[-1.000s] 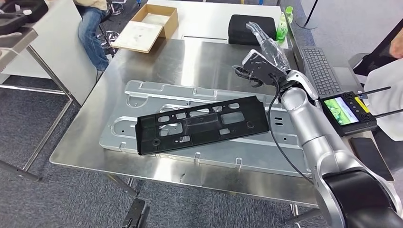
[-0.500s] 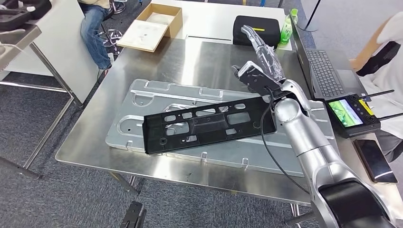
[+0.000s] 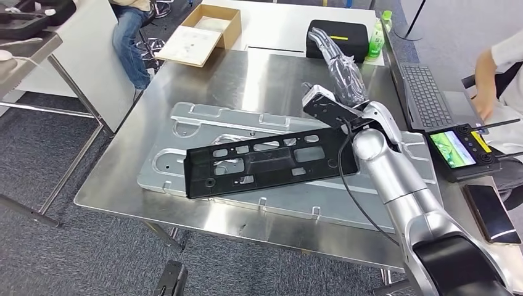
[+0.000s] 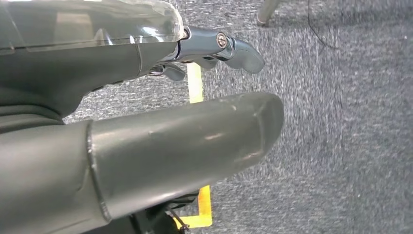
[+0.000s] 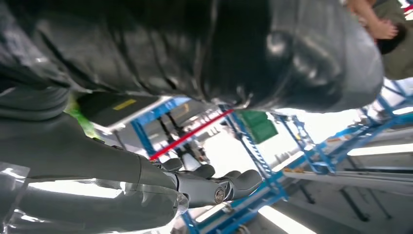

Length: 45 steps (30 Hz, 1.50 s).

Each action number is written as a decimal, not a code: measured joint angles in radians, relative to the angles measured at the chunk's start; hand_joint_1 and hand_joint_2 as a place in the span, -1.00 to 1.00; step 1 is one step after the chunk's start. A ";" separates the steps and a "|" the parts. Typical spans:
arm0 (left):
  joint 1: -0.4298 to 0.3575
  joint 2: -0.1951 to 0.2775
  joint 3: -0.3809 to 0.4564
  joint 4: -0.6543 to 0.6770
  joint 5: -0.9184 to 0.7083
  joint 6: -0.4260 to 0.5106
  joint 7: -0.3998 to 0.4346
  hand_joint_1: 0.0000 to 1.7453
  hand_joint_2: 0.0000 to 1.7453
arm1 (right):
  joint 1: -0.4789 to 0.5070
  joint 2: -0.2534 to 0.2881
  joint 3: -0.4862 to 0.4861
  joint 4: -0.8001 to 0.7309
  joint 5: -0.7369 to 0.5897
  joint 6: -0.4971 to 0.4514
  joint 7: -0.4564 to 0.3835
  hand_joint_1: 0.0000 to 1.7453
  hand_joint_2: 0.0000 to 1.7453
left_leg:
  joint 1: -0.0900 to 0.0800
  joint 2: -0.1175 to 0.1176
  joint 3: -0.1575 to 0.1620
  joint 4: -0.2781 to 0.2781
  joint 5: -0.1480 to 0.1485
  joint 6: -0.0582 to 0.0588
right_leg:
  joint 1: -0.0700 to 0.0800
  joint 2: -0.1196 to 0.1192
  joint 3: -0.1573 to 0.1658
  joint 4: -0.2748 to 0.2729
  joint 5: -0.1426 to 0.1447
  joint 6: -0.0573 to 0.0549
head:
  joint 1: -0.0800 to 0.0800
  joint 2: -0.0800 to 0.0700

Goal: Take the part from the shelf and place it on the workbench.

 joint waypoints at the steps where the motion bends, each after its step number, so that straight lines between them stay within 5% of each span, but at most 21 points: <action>1: -0.001 0.001 0.002 0.000 0.000 0.001 0.000 -1.00 -1.00 | -0.007 0.001 0.000 0.002 0.001 -0.001 -0.001 -1.00 -1.00 | -0.004 0.005 0.006 -0.019 0.002 0.005 | 0.002 -0.008 0.000 0.000 0.000 0.004 | 0.000 0.000; 3: 0.000 0.002 0.004 0.000 0.000 0.002 0.000 -1.00 -1.00 | -0.018 0.005 0.002 0.008 0.007 -0.002 -0.001 -1.00 -1.00 | -0.005 -0.012 0.006 -0.024 0.007 0.015 | 0.005 -0.025 0.002 -0.002 -0.002 0.014 | 0.000 0.000; 5: 0.001 0.002 0.005 0.000 -0.001 0.002 0.000 -1.00 -1.00 | -0.034 0.009 0.004 0.015 0.014 -0.002 -0.001 -1.00 -1.00 | -0.001 -0.030 0.007 -0.032 0.016 0.027 | 0.001 -0.014 -0.005 0.022 -0.024 0.023 | 0.000 0.000; 8: -0.001 0.001 0.005 0.000 -0.002 -0.002 0.000 -1.00 -1.00 | -0.064 0.011 0.008 0.033 0.023 0.001 0.002 -1.00 -1.00 | 0.002 -0.055 0.005 -0.037 0.024 0.039 | -0.004 0.031 -0.077 0.187 -0.116 0.032 | 0.001 0.000; 10: 0.001 -0.001 0.005 0.000 -0.002 -0.003 0.000 -1.00 -1.00 | -0.079 0.011 0.010 0.049 0.030 0.005 0.008 -1.00 -1.00 | 0.002 -0.076 0.004 -0.034 0.024 0.040 | -0.004 0.039 -0.117 0.273 -0.137 0.034 | 0.000 0.000; 12: 0.003 -0.004 0.006 0.000 -0.002 -0.004 0.000 -1.00 -1.00 | -0.096 0.011 0.011 0.061 0.033 0.007 0.011 -1.00 -1.00 | 0.002 -0.101 0.003 -0.028 0.023 0.039 | -0.004 0.045 -0.090 0.216 -0.084 0.031 | 0.000 0.000; 14: 0.003 -0.008 0.006 0.000 -0.002 -0.006 0.000 -1.00 -1.00 | -0.120 0.011 0.013 0.070 0.036 0.010 0.014 -1.00 -1.00 | 0.001 -0.123 -0.001 -0.020 0.021 0.034 | -0.006 0.077 -0.030 0.086 -0.023 0.024 | 0.000 0.000; 16: 0.002 -0.013 0.006 0.000 -0.003 -0.009 0.001 -1.00 -1.00 | -0.142 0.011 0.014 0.078 0.042 0.016 0.019 -1.00 -1.00 | 0.003 -0.142 -0.012 -0.014 0.021 0.025 | -0.005 0.107 -0.001 0.017 -0.009 0.019 | 0.000 0.000; 18: 0.005 -0.016 0.007 0.000 -0.003 -0.012 0.003 -1.00 -1.00 | -0.159 0.011 0.018 0.085 0.049 0.023 0.024 -1.00 -1.00 | 0.007 -0.162 -0.019 -0.016 0.026 0.012 | -0.005 0.100 0.003 0.006 -0.011 0.014 | 0.000 0.000; 21: 0.013 -0.020 0.007 0.000 -0.005 -0.015 0.007 -1.00 -1.00 | -0.186 0.013 0.025 0.094 0.057 0.035 0.036 -1.00 -1.00 | 0.003 -0.125 -0.045 0.032 -0.005 -0.005 | -0.013 0.066 0.011 -0.009 -0.004 0.000 | -0.005 0.000; 24: 0.016 -0.022 0.007 0.000 -0.006 -0.014 0.012 -1.00 -1.00 | -0.207 0.013 0.030 0.103 0.067 0.049 0.044 -1.00 -1.00 | 0.011 -0.064 -0.131 0.212 -0.086 -0.019 | -0.011 0.032 0.014 -0.010 -0.006 -0.007 | -0.009 0.000; 26: 0.022 -0.022 0.008 0.000 -0.005 -0.013 0.015 -1.00 -1.00 | -0.215 0.014 0.035 0.110 0.070 0.057 0.049 -1.00 -1.00 | 0.016 -0.054 -0.153 0.252 -0.083 -0.024 | -0.011 0.009 0.015 -0.008 -0.010 -0.007 | -0.010 0.000; 30: 0.029 -0.022 0.011 0.000 -0.005 -0.009 0.015 -1.00 -1.00 | -0.232 0.013 0.050 0.113 0.072 0.062 0.057 -1.00 -1.00 | 0.008 0.006 -0.038 0.023 0.026 -0.015 | -0.006 -0.033 0.026 -0.005 -0.024 0.007 | -0.009 0.000; 32: 0.030 -0.022 0.012 0.000 -0.004 -0.008 0.015 -1.00 -1.00 | -0.239 0.013 0.053 0.114 0.071 0.062 0.061 -1.00 -1.00 | 0.000 0.017 -0.023 -0.015 0.027 -0.004 | 0.002 -0.052 0.030 -0.006 -0.028 0.016 | -0.009 0.000; 34: 0.033 -0.022 0.013 0.000 -0.002 -0.007 0.015 -1.00 -1.00 | -0.241 0.013 0.056 0.114 0.071 0.063 0.063 -1.00 -1.00 | 0.003 -0.006 -0.023 -0.021 0.030 0.009 | 0.002 -0.068 0.038 -0.006 -0.034 0.026 | -0.009 0.000; 36: 0.034 -0.022 0.014 0.000 -0.002 -0.006 0.014 -1.00 -1.00 | -0.245 0.013 0.058 0.113 0.071 0.063 0.064 -1.00 -1.00 | 0.007 -0.028 -0.017 -0.031 0.036 0.023 | -0.002 -0.036 0.027 0.032 -0.065 0.034 | -0.008 0.000; 38: 0.033 -0.023 0.014 0.000 -0.002 -0.006 0.014 -1.00 -1.00 | -0.246 0.010 0.058 0.114 0.071 0.064 0.064 -1.00 -1.00 | 0.008 -0.050 -0.015 -0.035 0.039 0.031 | -0.004 0.021 -0.027 0.146 -0.126 0.036 | -0.008 0.000; 40: 0.035 -0.023 0.014 0.000 -0.002 -0.007 0.014 -1.00 -1.00 | -0.243 0.007 0.058 0.117 0.071 0.064 0.065 -1.00 -1.00 | 0.006 -0.076 -0.015 -0.034 0.039 0.034 | -0.003 0.041 -0.089 0.261 -0.161 0.035 | -0.008 0.000; 42: 0.038 -0.023 0.015 0.000 -0.002 -0.007 0.014 -1.00 -1.00 | -0.241 0.006 0.058 0.120 0.071 0.064 0.066 -1.00 -1.00 | 0.005 -0.103 -0.015 -0.029 0.038 0.034 | -0.003 0.046 -0.093 0.244 -0.121 0.031 | -0.008 0.000; 45: 0.038 -0.025 0.015 0.000 -0.002 -0.008 0.014 -1.00 -1.00 | -0.244 0.005 0.058 0.120 0.071 0.064 0.066 -1.00 -1.00 | 0.005 -0.140 -0.019 -0.018 0.034 0.029 | -0.005 0.093 -0.017 0.057 -0.022 0.022 | -0.008 0.000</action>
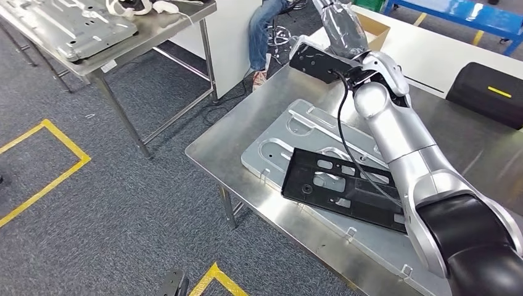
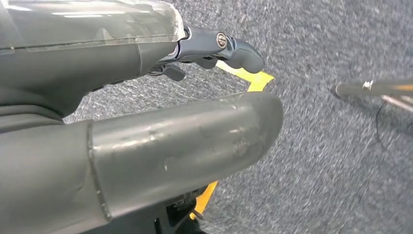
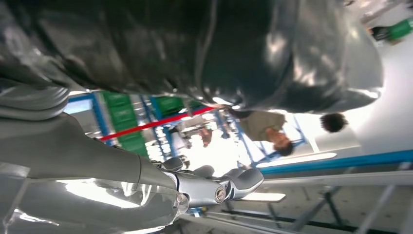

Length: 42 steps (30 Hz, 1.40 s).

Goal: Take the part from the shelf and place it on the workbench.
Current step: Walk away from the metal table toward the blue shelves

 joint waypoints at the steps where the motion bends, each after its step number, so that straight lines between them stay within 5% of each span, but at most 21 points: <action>1: -0.001 -0.001 0.000 0.000 0.000 0.000 0.000 -1.00 -1.00 | -0.001 0.000 0.000 0.000 0.000 0.000 0.000 -1.00 -1.00 | 0.001 -0.010 -0.004 0.002 0.000 -0.004 | 0.000 0.014 0.014 -0.035 0.009 -0.002 | 0.000 0.000; 4: 0.004 -0.001 0.000 0.000 0.000 0.000 0.001 -1.00 -1.00 | -0.004 0.000 0.004 0.000 0.000 0.000 0.000 -1.00 -1.00 | 0.006 -0.033 -0.015 0.000 0.005 -0.020 | 0.001 0.001 0.023 -0.056 0.011 -0.009 | 0.000 0.000; 6: 0.007 0.000 0.001 0.000 -0.003 0.000 0.003 -1.00 -1.00 | -0.007 0.000 0.007 -0.001 0.001 0.000 0.001 -1.00 -1.00 | 0.001 0.007 -0.028 0.029 -0.015 -0.032 | -0.005 -0.021 0.030 -0.066 0.016 -0.020 | -0.002 0.000; 8: 0.006 0.000 0.001 0.000 -0.007 0.000 0.005 -1.00 -1.00 | -0.011 -0.001 0.008 -0.003 0.003 -0.001 0.004 -1.00 -1.00 | 0.001 0.065 -0.074 0.130 -0.071 -0.041 | -0.006 -0.044 0.034 -0.069 0.016 -0.027 | -0.005 0.000; 11: 0.003 0.000 0.001 0.000 -0.012 0.000 0.010 -1.00 -1.00 | -0.014 -0.005 0.010 -0.006 0.010 0.001 0.010 -1.00 -1.00 | 0.010 0.087 -0.143 0.274 -0.116 -0.050 | -0.005 -0.080 0.035 -0.066 0.011 -0.029 | -0.005 0.000; 13: -0.001 0.000 0.001 0.000 -0.016 0.000 0.014 -1.00 -1.00 | -0.018 -0.008 0.012 -0.013 0.014 0.007 0.016 -1.00 -1.00 | 0.012 0.096 -0.104 0.201 -0.066 -0.050 | -0.006 -0.102 0.038 -0.064 0.006 -0.025 | -0.005 0.000; 15: -0.009 0.000 0.000 0.000 -0.020 -0.001 0.017 -1.00 -1.00 | -0.031 -0.011 0.013 -0.022 0.018 0.014 0.022 -1.00 -1.00 | 0.006 0.136 -0.035 0.066 -0.018 -0.044 | -0.002 -0.122 0.042 -0.061 -0.001 -0.018 | -0.005 0.000; 17: -0.019 -0.002 -0.001 0.000 -0.024 -0.004 0.019 -1.00 -1.00 | -0.046 -0.016 0.013 -0.028 0.023 0.020 0.027 -1.00 -1.00 | -0.004 0.158 -0.006 0.005 -0.008 -0.032 | 0.005 -0.141 0.045 -0.061 -0.005 -0.010 | -0.005 0.000; 19: -0.024 -0.004 -0.002 0.000 -0.028 -0.007 0.019 -1.00 -1.00 | -0.054 -0.018 0.014 -0.034 0.029 0.026 0.032 -1.00 -1.00 | -0.005 0.138 -0.005 0.000 -0.007 -0.019 | 0.009 -0.160 0.051 -0.065 -0.010 0.000 | -0.004 0.000; 21: -0.026 -0.006 -0.004 0.000 -0.033 -0.010 0.019 -1.00 -1.00 | -0.057 -0.022 0.014 -0.041 0.032 0.031 0.036 -1.00 -1.00 | -0.001 0.115 -0.001 -0.007 -0.002 -0.007 | 0.004 -0.136 0.047 -0.041 -0.034 0.009 | -0.004 0.000; 23: -0.031 -0.010 -0.005 0.000 -0.037 -0.011 0.019 -1.00 -1.00 | -0.061 -0.030 0.014 -0.047 0.034 0.035 0.040 -1.00 -1.00 | 0.001 0.093 0.001 -0.011 0.001 0.003 | 0.000 -0.081 0.003 0.060 -0.092 0.012 | -0.004 0.000; 25: -0.035 -0.014 -0.005 0.000 -0.039 -0.011 0.019 -1.00 -1.00 | -0.062 -0.038 0.014 -0.048 0.034 0.039 0.042 -1.00 -1.00 | 0.000 0.067 0.001 -0.010 0.001 0.006 | 0.001 -0.054 -0.064 0.189 -0.141 0.012 | -0.004 0.000; 27: -0.035 -0.015 -0.006 0.000 -0.039 -0.011 0.019 -1.00 -1.00 | -0.061 -0.042 0.014 -0.049 0.034 0.041 0.043 -1.00 -1.00 | 0.000 0.040 0.002 -0.007 0.000 0.007 | 0.002 -0.048 -0.088 0.212 -0.118 0.009 | -0.004 0.000; 29: -0.035 -0.016 -0.006 0.000 -0.039 -0.012 0.019 -1.00 -1.00 | -0.064 -0.044 0.014 -0.052 0.034 0.043 0.044 -1.00 -1.00 | 0.000 0.013 0.004 -0.003 -0.002 0.005 | 0.001 -0.034 -0.049 0.099 -0.037 0.004 | -0.004 0.000; 31: -0.037 -0.017 -0.007 0.000 -0.039 -0.012 0.019 -1.00 -1.00 | -0.069 -0.046 0.015 -0.056 0.035 0.048 0.045 -1.00 -1.00 | -0.001 -0.010 -0.001 0.003 -0.005 -0.001 | -0.002 0.006 -0.004 -0.013 0.012 -0.001 | -0.004 0.000; 34: -0.039 -0.018 -0.009 0.000 -0.040 -0.011 0.019 -1.00 -1.00 | -0.076 -0.049 0.024 -0.059 0.037 0.055 0.049 -1.00 -1.00 | 0.005 -0.042 -0.013 0.003 0.000 -0.018 | -0.002 0.014 0.011 -0.051 0.016 -0.006 | -0.004 0.000; 35: -0.038 -0.017 -0.009 0.000 -0.040 -0.010 0.018 -1.00 -1.00 | -0.079 -0.048 0.027 -0.060 0.038 0.056 0.051 -1.00 -1.00 | 0.004 -0.038 -0.015 0.005 -0.002 -0.024 | -0.003 0.002 0.015 -0.056 0.017 -0.010 | -0.004 0.000; 37: -0.037 -0.016 -0.009 0.000 -0.039 -0.010 0.017 -1.00 -1.00 | -0.086 -0.046 0.033 -0.061 0.039 0.058 0.052 -1.00 -1.00 | 0.000 0.011 -0.035 0.047 -0.029 -0.037 | -0.008 -0.022 0.025 -0.066 0.020 -0.022 | -0.007 0.000; 39: -0.039 -0.016 -0.010 0.000 -0.039 -0.010 0.016 -1.00 -1.00 | -0.092 -0.045 0.040 -0.062 0.040 0.060 0.052 -1.00 -1.00 | 0.005 0.068 -0.093 0.166 -0.086 -0.049 | -0.004 -0.047 0.030 -0.069 0.018 -0.030 | -0.010 0.000; 41: -0.039 -0.016 -0.010 0.000 -0.038 -0.010 0.016 -1.00 -1.00 | -0.094 -0.044 0.049 -0.061 0.040 0.063 0.052 -1.00 -1.00 | 0.011 0.083 -0.147 0.268 -0.116 -0.057 | -0.002 -0.073 0.032 -0.067 0.015 -0.032 | -0.010 0.000; 42: -0.039 -0.016 -0.011 0.000 -0.038 -0.010 0.016 -1.00 -1.00 | -0.094 -0.044 0.053 -0.061 0.041 0.065 0.052 -1.00 -1.00 | 0.012 0.086 -0.148 0.268 -0.106 -0.059 | -0.002 -0.085 0.032 -0.066 0.013 -0.031 | -0.010 0.000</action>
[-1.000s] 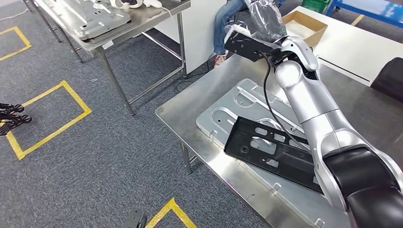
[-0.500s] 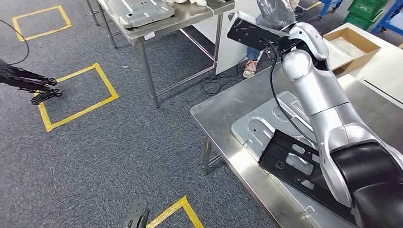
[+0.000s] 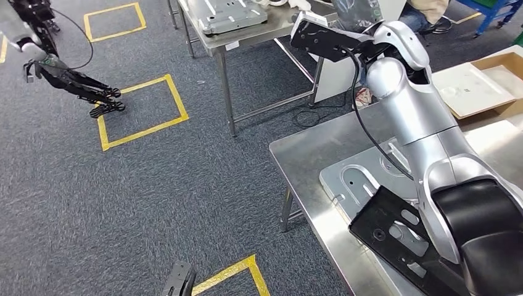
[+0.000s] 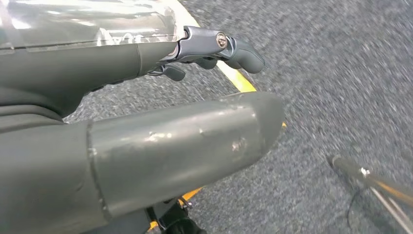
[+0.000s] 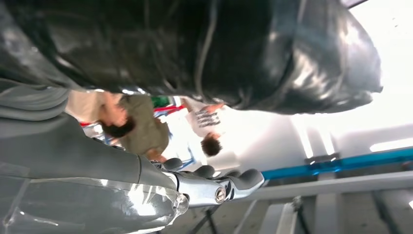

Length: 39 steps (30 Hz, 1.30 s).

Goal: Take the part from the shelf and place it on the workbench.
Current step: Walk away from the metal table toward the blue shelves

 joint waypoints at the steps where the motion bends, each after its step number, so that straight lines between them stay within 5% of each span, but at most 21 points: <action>1: 0.001 0.000 0.000 0.000 0.000 0.000 0.000 -1.00 -1.00 | 0.000 0.000 0.004 0.000 0.001 0.001 0.000 -1.00 -1.00 | 0.000 0.004 0.019 -0.038 0.026 0.000 | 0.000 -0.012 0.002 0.001 -0.003 0.001 | 0.000 0.000; 3: 0.000 0.000 0.000 0.000 0.000 0.000 0.000 -1.00 -1.00 | -0.004 0.001 0.010 0.000 0.002 0.002 0.000 -1.00 -1.00 | -0.006 0.039 0.093 -0.176 0.085 0.007 | 0.003 -0.035 0.008 0.002 -0.009 0.008 | 0.000 0.000; 5: -0.001 0.000 0.000 0.000 0.000 0.001 -0.001 -1.00 -1.00 | -0.007 0.002 0.013 0.001 0.004 0.002 0.000 -1.00 -1.00 | -0.016 0.067 0.137 -0.262 0.108 0.021 | 0.009 -0.053 0.013 0.003 -0.015 0.016 | 0.001 0.000; 8: 0.001 0.000 0.000 0.000 0.000 0.001 -0.002 -1.00 -1.00 | -0.010 0.007 0.020 0.002 0.005 0.002 0.000 -1.00 -1.00 | -0.018 0.043 0.140 -0.278 0.111 0.042 | 0.012 -0.074 0.020 0.000 -0.021 0.030 | 0.002 0.000; 10: 0.001 0.000 0.000 0.000 0.001 0.002 -0.003 -1.00 -1.00 | -0.012 0.009 0.024 0.004 0.006 0.002 -0.001 -1.00 -1.00 | -0.013 0.023 0.147 -0.291 0.118 0.055 | 0.007 -0.041 0.009 0.035 -0.051 0.037 | 0.002 0.000; 12: -0.001 -0.001 0.000 0.000 0.001 0.003 -0.004 -1.00 -1.00 | -0.012 0.007 0.028 0.006 0.006 0.003 -0.004 -1.00 -1.00 | -0.011 0.002 0.149 -0.295 0.122 0.064 | 0.004 0.011 -0.042 0.146 -0.110 0.039 | 0.003 0.000; 14: 0.001 -0.001 0.000 0.000 0.002 0.003 -0.005 -1.00 -1.00 | -0.006 0.004 0.033 0.011 0.006 0.003 -0.008 -1.00 -1.00 | -0.012 -0.023 0.149 -0.294 0.122 0.067 | 0.004 0.031 -0.103 0.258 -0.145 0.041 | 0.003 0.000; 16: 0.004 0.000 0.000 0.000 0.003 0.003 -0.006 -1.00 -1.00 | -0.001 0.004 0.037 0.017 0.006 0.003 -0.013 -1.00 -1.00 | -0.012 -0.050 0.149 -0.289 0.120 0.065 | 0.002 0.036 -0.108 0.247 -0.108 0.041 | 0.003 0.000; 19: 0.005 -0.001 0.001 0.000 0.006 0.003 -0.008 -1.00 -1.00 | 0.000 0.004 0.043 0.020 0.006 0.003 -0.027 -1.00 -1.00 | -0.011 -0.087 0.143 -0.273 0.115 0.057 | -0.006 0.088 -0.034 0.068 -0.013 0.039 | 0.003 0.000; 21: 0.005 -0.001 0.001 0.000 0.007 0.003 -0.009 -1.00 -1.00 | 0.005 0.004 0.048 0.021 0.005 0.002 -0.036 -1.00 -1.00 | -0.007 -0.109 0.132 -0.268 0.115 0.046 | -0.005 0.116 -0.014 0.020 -0.006 0.037 | 0.003 0.000; 23: 0.008 0.000 0.001 0.000 0.009 0.003 -0.011 -1.00 -1.00 | 0.013 0.005 0.052 0.020 0.003 0.000 -0.044 -1.00 -1.00 | -0.003 -0.127 0.126 -0.270 0.119 0.034 | -0.004 0.094 -0.010 0.013 -0.003 0.030 | 0.003 0.000; 25: 0.011 0.001 0.001 0.000 0.010 0.003 -0.011 -1.00 -1.00 | 0.022 0.005 0.055 0.016 -0.003 -0.004 -0.052 -1.00 -1.00 | -0.007 -0.091 0.113 -0.246 0.103 0.024 | -0.007 0.070 -0.002 0.002 0.001 0.017 | 0.001 0.000; 27: 0.010 0.001 0.001 0.000 0.010 0.003 -0.012 -1.00 -1.00 | 0.034 0.004 0.056 0.013 -0.009 -0.010 -0.058 -1.00 -1.00 | -0.007 -0.029 0.068 -0.149 0.052 0.016 | -0.005 0.045 0.004 -0.003 0.002 0.007 | 0.000 0.000; 30: 0.010 0.002 0.001 0.000 0.010 0.003 -0.012 -1.00 -1.00 | 0.061 0.003 0.058 0.008 -0.013 -0.016 -0.064 -1.00 -1.00 | 0.001 -0.003 -0.003 0.000 -0.001 0.005 | 0.000 0.007 0.007 -0.002 -0.003 0.002 | -0.001 0.000; 31: 0.011 0.002 0.001 0.000 0.010 0.003 -0.012 -1.00 -1.00 | 0.070 0.002 0.058 0.005 -0.013 -0.017 -0.066 -1.00 -1.00 | 0.003 0.000 0.003 -0.010 0.013 0.003 | 0.000 -0.005 0.008 0.000 -0.006 0.003 | -0.001 0.000; 35: 0.009 0.004 0.001 0.000 0.007 0.003 -0.011 -1.00 -1.00 | 0.084 -0.005 0.058 -0.009 -0.013 -0.023 -0.067 -1.00 -1.00 | -0.005 0.062 0.125 -0.240 0.102 0.014 | 0.004 -0.045 0.017 0.006 -0.021 0.019 | -0.001 0.000; 36: 0.009 0.004 0.001 0.000 0.006 0.003 -0.011 -1.00 -1.00 | 0.086 -0.008 0.058 -0.011 -0.013 -0.025 -0.068 -1.00 -0.50 | -0.010 0.070 0.136 -0.261 0.103 0.020 | 0.008 -0.054 0.019 0.006 -0.023 0.024 | 0.000 0.000; 39: 0.010 0.005 0.001 0.000 0.003 0.003 -0.011 -1.00 -1.00 | 0.097 -0.014 0.059 -0.017 -0.013 -0.029 -0.069 -1.00 1.00 | -0.013 0.040 0.139 -0.269 0.104 0.039 | 0.009 -0.070 0.026 0.005 -0.034 0.038 | 0.000 0.000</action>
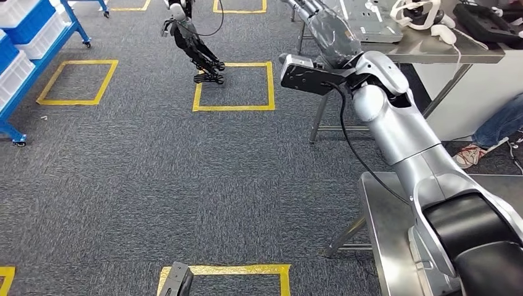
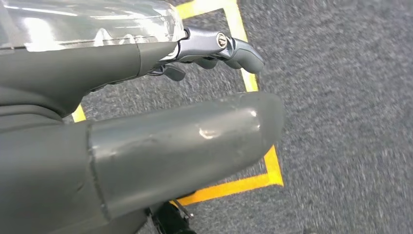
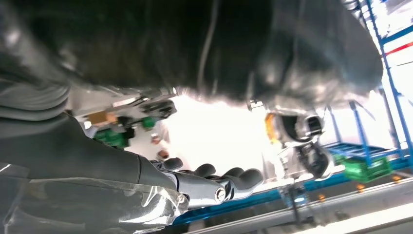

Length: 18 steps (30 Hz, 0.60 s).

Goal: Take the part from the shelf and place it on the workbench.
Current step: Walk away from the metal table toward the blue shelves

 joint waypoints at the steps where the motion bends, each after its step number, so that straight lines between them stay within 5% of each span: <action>1: 0.000 0.000 0.000 0.000 -0.001 0.000 0.000 -1.00 -1.00 | 0.004 -0.002 0.000 -0.003 -0.001 -0.002 -0.001 -1.00 1.00 | 0.002 -0.011 0.002 -0.004 0.002 0.007 | -0.003 0.016 -0.005 0.015 -0.014 0.004 | 0.000 0.000; 5: -0.001 0.001 0.000 0.000 -0.003 0.000 0.004 -1.00 -1.00 | 0.033 -0.020 -0.001 -0.009 -0.003 -0.014 -0.002 -1.00 1.00 | 0.004 -0.056 0.007 -0.009 0.003 0.023 | -0.007 0.098 -0.114 0.232 -0.114 0.008 | 0.000 0.000; 7: 0.002 0.002 0.000 0.000 -0.003 0.000 0.007 -1.00 -1.00 | 0.054 -0.026 -0.001 -0.009 -0.003 -0.020 -0.005 -1.00 1.00 | 0.004 -0.084 0.008 -0.006 0.002 0.023 | -0.007 0.105 -0.149 0.273 -0.099 0.007 | 0.000 0.000; 9: 0.005 0.003 0.000 0.000 -0.003 0.000 0.008 -1.00 -1.00 | 0.063 -0.026 -0.001 -0.008 -0.002 -0.028 -0.012 -1.00 1.00 | 0.004 -0.111 0.008 0.001 -0.002 0.021 | -0.009 0.121 -0.118 0.174 -0.020 0.002 | 0.000 0.000; 11: 0.005 0.005 0.000 0.000 -0.002 0.000 0.008 -1.00 -1.00 | 0.065 -0.025 -0.001 -0.007 0.001 -0.038 -0.022 -1.00 1.00 | 0.003 -0.133 0.001 0.009 -0.006 0.013 | -0.013 0.165 -0.074 0.062 0.032 -0.001 | 0.000 0.000; 13: 0.006 0.007 0.000 0.000 -0.001 0.001 0.006 -1.00 -1.00 | 0.071 -0.024 -0.001 -0.004 0.004 -0.044 -0.029 -1.00 1.00 | 0.007 -0.153 -0.009 0.013 -0.004 0.004 | -0.013 0.187 -0.059 0.024 0.035 -0.003 | 0.000 0.000; 14: 0.008 0.008 0.000 0.000 0.000 0.001 0.004 -1.00 -1.00 | 0.074 -0.021 0.000 -0.002 0.005 -0.045 -0.032 -1.00 1.00 | 0.010 -0.165 -0.012 0.013 -0.002 -0.001 | -0.011 0.177 -0.057 0.021 0.035 -0.005 | 0.000 0.000; 16: 0.016 0.012 0.000 0.000 0.001 0.002 0.002 -1.00 -1.00 | 0.078 -0.013 0.000 0.001 0.005 -0.048 -0.035 -1.00 1.00 | 0.009 -0.147 -0.018 0.023 -0.009 -0.011 | -0.011 0.153 -0.050 0.014 0.036 -0.017 | 0.000 0.000; 18: 0.018 0.015 0.000 0.000 0.002 0.004 0.000 -1.00 -1.00 | 0.079 -0.003 0.000 0.004 0.004 -0.054 -0.041 -1.00 1.00 | 0.006 -0.086 -0.050 0.093 -0.048 -0.020 | -0.011 0.128 -0.042 0.007 0.036 -0.031 | -0.001 0.000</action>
